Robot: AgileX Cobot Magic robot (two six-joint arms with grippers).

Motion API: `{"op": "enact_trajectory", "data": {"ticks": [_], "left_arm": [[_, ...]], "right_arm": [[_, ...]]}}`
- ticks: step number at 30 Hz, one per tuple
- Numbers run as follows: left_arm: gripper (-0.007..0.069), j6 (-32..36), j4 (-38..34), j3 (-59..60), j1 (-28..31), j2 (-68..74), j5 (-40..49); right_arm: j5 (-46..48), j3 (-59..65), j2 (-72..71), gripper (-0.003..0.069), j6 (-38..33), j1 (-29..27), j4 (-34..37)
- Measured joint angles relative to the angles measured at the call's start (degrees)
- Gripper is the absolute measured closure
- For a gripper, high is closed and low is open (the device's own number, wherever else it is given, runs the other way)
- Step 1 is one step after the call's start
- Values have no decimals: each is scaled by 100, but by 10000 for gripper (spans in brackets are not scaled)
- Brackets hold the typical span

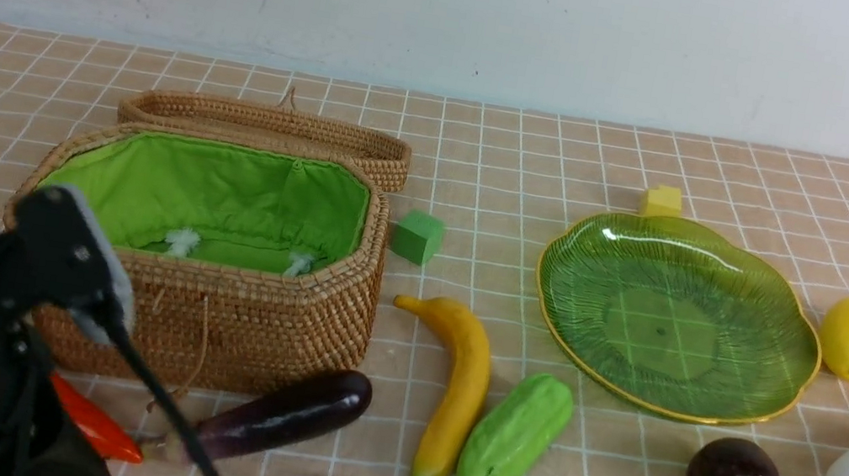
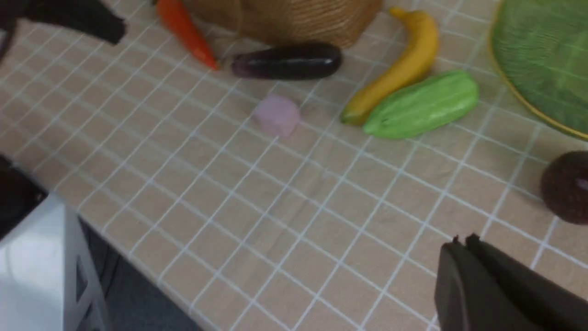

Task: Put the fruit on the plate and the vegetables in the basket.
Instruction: Use the left arm to grab a carrot and put it into the left basket

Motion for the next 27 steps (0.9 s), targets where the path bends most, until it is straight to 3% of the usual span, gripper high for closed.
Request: {"op": "enact_trajectory", "data": {"ticks": [3,5,6,8,15,19,27], "left_arm": [[637,275,1016,0,-220,415,-120],[633,295,1331,0,-226,502,-134],[606,328,1925,0,-239,671,-188],[560,334,2288,0,-239,805,-306],[224,410,2978,0,-239,1458,-1574],[104,968,3301,0,-239,1763,-1872],[90,2520,3635,-1,-239,2368,-2125]], "right_arm": [[5,-29,34,676,-298,320,5],[20,-29,34,676,-336,343,5],[37,-29,34,674,-380,368,-12],[42,-29,34,674,-389,368,-53],[44,-29,34,671,-396,368,-343],[72,-29,34,668,-396,368,-374],[100,-29,34,666,-396,368,-398]]}}
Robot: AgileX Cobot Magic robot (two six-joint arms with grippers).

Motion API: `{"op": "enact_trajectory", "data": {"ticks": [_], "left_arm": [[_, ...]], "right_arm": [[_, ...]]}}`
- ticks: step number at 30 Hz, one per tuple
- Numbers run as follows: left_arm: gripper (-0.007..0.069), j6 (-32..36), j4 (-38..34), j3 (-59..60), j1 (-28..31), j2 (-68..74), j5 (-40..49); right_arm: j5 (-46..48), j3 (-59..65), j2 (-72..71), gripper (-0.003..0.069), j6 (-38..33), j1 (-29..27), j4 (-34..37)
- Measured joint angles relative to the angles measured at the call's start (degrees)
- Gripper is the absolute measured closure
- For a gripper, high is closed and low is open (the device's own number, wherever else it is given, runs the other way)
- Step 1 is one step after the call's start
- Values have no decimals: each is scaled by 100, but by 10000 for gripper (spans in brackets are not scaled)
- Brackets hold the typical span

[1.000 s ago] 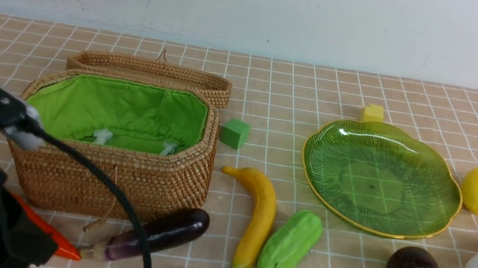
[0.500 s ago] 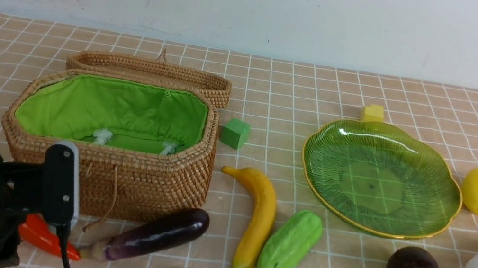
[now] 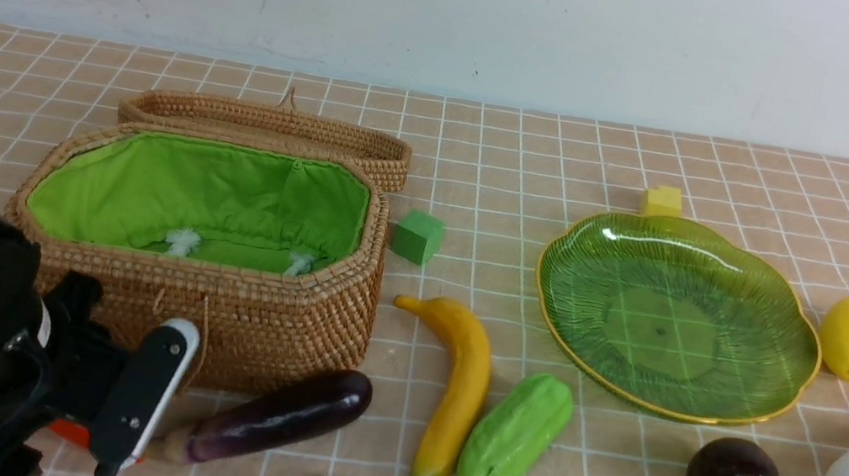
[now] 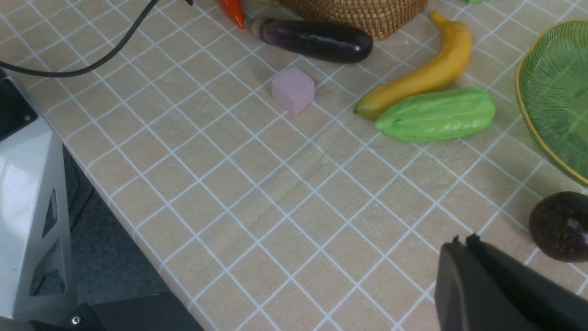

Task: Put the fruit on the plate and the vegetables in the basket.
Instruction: Use the left arm to grab a carrot and put it into the left basket

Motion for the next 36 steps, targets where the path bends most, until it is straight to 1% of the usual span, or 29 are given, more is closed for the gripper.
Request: {"op": "enact_trajectory", "data": {"ticks": [3,4,7,10,17,20,23,24,25,29,31,33,34,35,36], "left_arm": [[96,127,11,0,0,90,-225],[97,162,29,0,0,137,-422],[102,173,35,-11,0,211,-564],[111,173,37,-18,0,316,-535],[179,173,48,-53,-5,575,-262],[248,75,4,-78,-5,624,-139],[356,-105,-23,-89,-5,642,-19],[382,-140,-23,-89,-5,642,-2],[391,-198,-23,-89,-10,642,13],[386,-542,-17,-89,-69,594,181],[386,-1020,-15,-60,-268,335,703],[386,-1439,58,-85,-389,70,990],[386,-1490,72,-104,-404,-9,1021],[386,-1979,213,-242,-513,-329,1262],[386,-2270,302,-371,-564,-539,1354]], "right_arm": [[6,0,0,666,0,0,22],[6,0,0,666,0,0,97],[11,0,0,664,0,0,188],[11,0,0,662,0,0,268],[18,0,0,660,0,0,365],[18,0,0,657,0,0,406],[18,0,0,655,0,0,406],[18,0,0,655,0,0,406],[18,0,0,655,0,0,406],[-45,0,0,653,0,0,406],[-325,0,0,651,0,0,427],[-558,0,0,650,0,0,434],[-592,0,0,650,0,0,434],[-935,0,0,648,0,0,439],[-1140,0,0,646,0,0,445]]}}
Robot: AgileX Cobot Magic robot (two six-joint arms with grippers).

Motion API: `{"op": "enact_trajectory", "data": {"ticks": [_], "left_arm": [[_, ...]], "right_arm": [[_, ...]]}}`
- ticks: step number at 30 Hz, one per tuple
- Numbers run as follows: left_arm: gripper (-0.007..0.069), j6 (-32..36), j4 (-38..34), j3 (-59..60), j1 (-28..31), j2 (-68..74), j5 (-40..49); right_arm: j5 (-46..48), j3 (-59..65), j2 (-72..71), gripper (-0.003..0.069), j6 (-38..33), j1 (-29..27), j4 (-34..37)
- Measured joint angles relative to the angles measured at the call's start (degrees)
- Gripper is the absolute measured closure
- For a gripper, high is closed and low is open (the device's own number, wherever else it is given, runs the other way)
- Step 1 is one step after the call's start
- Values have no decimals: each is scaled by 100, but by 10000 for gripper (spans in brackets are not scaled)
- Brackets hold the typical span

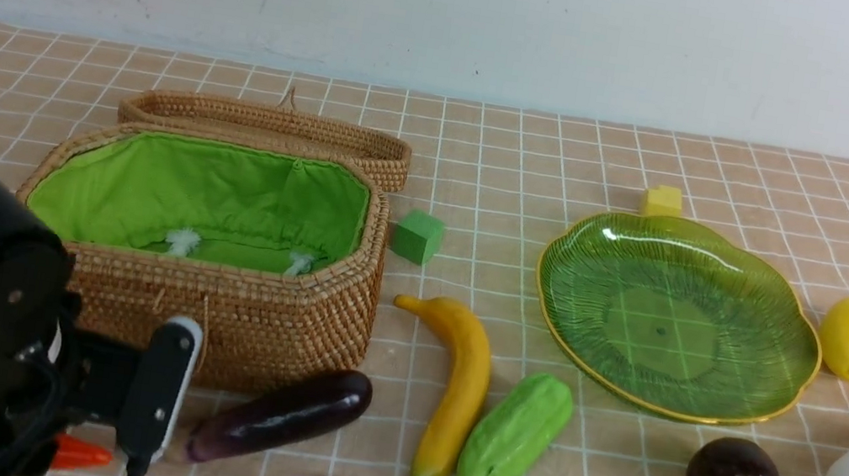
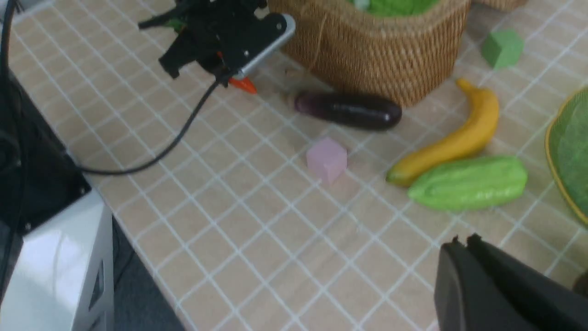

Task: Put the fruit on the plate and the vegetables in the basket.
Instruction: Use the left arm to grab a carrot and put it into the left basket

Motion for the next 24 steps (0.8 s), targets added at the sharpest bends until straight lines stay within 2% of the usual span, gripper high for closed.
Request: {"op": "enact_trajectory", "data": {"ticks": [3,6,11,19,21,23,24], "left_arm": [[386,-679,256,-530,-168,-610,-7],[386,-775,358,-844,-253,-807,-271],[386,-776,533,-1645,-415,-529,-1669],[384,-776,1001,-2142,-414,876,-2125],[347,-782,1140,-2142,-414,1044,-2259],[264,-873,1195,-2142,-414,1084,-2372],[253,-889,1203,-2142,-414,1084,-2385]], "right_arm": [[-645,0,0,645,0,0,-13],[-1090,0,0,643,0,0,-21],[-2049,0,0,640,0,0,-216],[-2017,0,0,635,92,0,-68],[-1872,0,0,635,113,0,-35],[-1724,0,0,635,132,0,-35],[-1724,0,0,635,132,0,-35]]}}
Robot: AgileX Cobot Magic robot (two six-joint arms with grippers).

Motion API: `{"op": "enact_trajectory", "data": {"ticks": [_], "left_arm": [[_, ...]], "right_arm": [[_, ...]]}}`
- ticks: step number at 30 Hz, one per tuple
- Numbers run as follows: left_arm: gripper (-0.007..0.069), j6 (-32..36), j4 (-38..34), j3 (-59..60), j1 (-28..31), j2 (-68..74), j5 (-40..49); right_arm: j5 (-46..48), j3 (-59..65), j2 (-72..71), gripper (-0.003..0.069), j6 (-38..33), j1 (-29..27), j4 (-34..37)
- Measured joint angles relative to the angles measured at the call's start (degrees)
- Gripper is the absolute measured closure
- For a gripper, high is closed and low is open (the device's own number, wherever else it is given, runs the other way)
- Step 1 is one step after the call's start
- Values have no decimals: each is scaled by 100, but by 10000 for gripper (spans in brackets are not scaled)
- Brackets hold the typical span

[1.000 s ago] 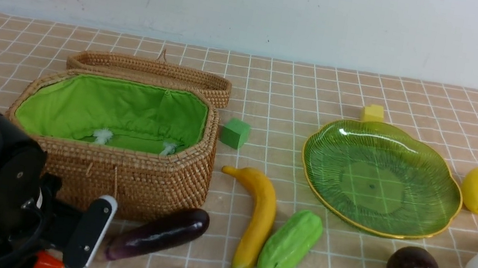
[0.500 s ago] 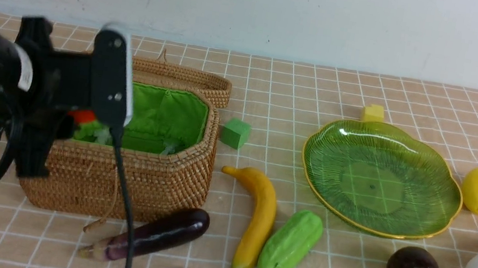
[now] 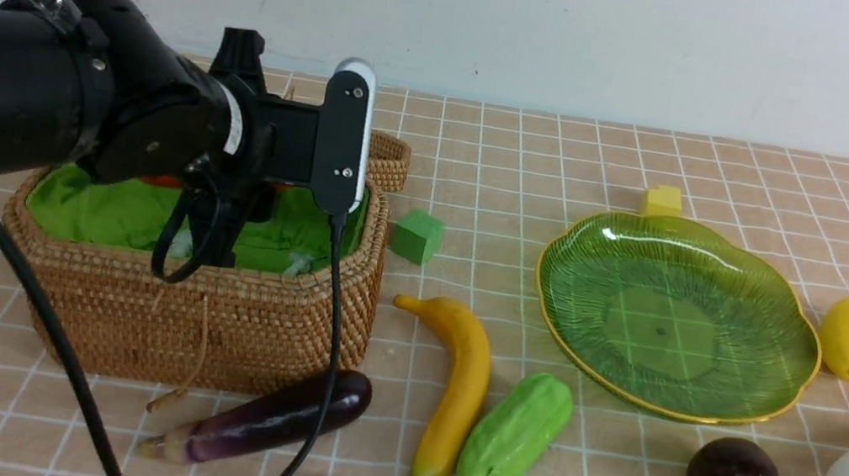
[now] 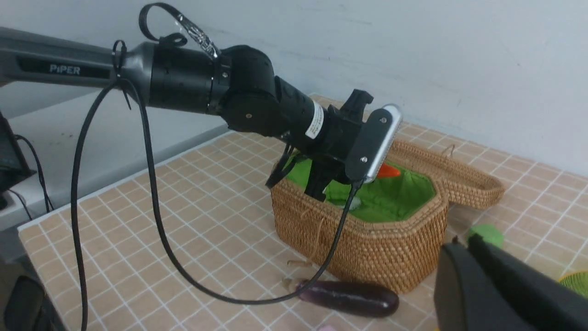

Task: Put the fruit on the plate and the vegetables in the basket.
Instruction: Use the left arm to grab a carrot and put it into the left basket, then use the left arm to grab an eggplant and put it into the left basket

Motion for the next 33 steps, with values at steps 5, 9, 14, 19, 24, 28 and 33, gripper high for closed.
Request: {"op": "enact_trajectory", "data": {"ticks": [5,9,14,19,24,28,33], "left_arm": [[-6,-745,59,-11,0,-123,-59],[-24,-1898,-220,-11,-113,-515,592],[154,-4188,-1081,-11,-545,-1203,1872],[486,-4681,-1819,191,-1143,-1428,2934],[637,-4118,-2488,1277,-1635,-1317,2729],[566,-3958,-2386,2080,-1420,-1248,1710],[349,-3622,-2314,2673,-927,-1234,290]], "right_arm": [[136,0,0,635,41,0,0],[149,0,0,635,41,0,0],[567,0,0,632,52,0,0],[1170,0,0,627,179,0,0],[1639,0,0,624,179,0,0],[1728,5,0,624,316,0,0],[1740,5,0,624,411,0,0]]}}
